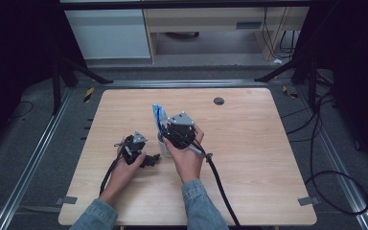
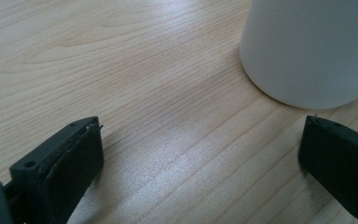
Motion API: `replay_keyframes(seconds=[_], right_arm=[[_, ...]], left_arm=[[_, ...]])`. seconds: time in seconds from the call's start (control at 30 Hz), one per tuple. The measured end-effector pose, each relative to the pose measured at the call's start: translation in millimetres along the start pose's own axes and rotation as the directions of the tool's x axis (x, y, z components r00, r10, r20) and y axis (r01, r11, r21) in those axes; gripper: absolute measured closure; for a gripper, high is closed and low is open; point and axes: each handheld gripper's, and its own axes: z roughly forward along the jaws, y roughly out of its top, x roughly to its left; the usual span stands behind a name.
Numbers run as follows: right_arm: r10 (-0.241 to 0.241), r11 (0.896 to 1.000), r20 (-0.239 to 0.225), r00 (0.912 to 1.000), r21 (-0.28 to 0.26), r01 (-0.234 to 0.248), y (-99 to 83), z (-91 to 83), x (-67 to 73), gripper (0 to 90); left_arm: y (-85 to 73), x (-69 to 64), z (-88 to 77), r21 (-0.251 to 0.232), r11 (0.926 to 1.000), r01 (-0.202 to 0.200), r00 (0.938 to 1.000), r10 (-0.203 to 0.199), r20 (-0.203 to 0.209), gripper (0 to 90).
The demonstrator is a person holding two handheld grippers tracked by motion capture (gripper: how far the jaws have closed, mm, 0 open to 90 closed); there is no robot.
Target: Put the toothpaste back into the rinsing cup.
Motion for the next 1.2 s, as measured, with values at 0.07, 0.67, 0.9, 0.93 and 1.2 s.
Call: replay_keyframes(seconds=[0.07,0.67,0.9,0.93,1.2], right_arm=[[-0.012,1.0,-0.007,0.9999,0.01,0.012,0.8,-0.1,-0.8,31.5],[-0.074,0.988,-0.073,0.9946,0.128,0.083,18.7,-1.0,-8.6,8.9],[-0.07,0.984,-0.128,0.9893,0.152,0.09,22.9,-4.1,-16.4,7.7],[-0.074,0.984,-0.131,0.9886,0.154,0.094,22.7,-4.7,-17.4,7.8],[-0.108,0.978,-0.145,0.9835,0.16,0.131,20.7,-16.9,-33.3,8.7]], left_arm=[[0.0,0.0,0.1,0.0,1.0,0.0,1.0,0.0,0.0,0.0],[1.0,0.2,1.3,-0.003,1.0,0.004,1.0,-0.004,-0.003,0.0],[1.2,0.3,1.5,-0.003,1.0,0.003,1.0,-0.003,-0.003,0.0],[1.2,0.3,1.5,-0.003,1.0,0.003,1.0,-0.003,-0.003,0.0],[1.3,0.3,1.7,-0.003,1.0,0.004,1.0,-0.004,-0.003,0.0]])
